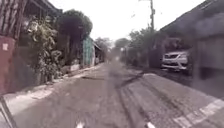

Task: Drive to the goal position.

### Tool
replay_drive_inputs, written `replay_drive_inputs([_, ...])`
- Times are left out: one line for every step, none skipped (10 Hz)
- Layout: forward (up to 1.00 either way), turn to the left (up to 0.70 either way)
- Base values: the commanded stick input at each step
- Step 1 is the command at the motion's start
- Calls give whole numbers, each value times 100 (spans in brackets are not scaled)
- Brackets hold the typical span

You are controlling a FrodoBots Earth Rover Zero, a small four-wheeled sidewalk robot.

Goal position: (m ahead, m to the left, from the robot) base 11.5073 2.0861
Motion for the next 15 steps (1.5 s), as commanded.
replay_drive_inputs([100, 0])
replay_drive_inputs([100, 0])
replay_drive_inputs([100, 0])
replay_drive_inputs([100, 0])
replay_drive_inputs([100, 0])
replay_drive_inputs([100, 0])
replay_drive_inputs([100, 0])
replay_drive_inputs([100, 0])
replay_drive_inputs([100, 0])
replay_drive_inputs([100, -16])
replay_drive_inputs([100, -37])
replay_drive_inputs([100, -18])
replay_drive_inputs([100, 0])
replay_drive_inputs([100, 0])
replay_drive_inputs([100, 0])
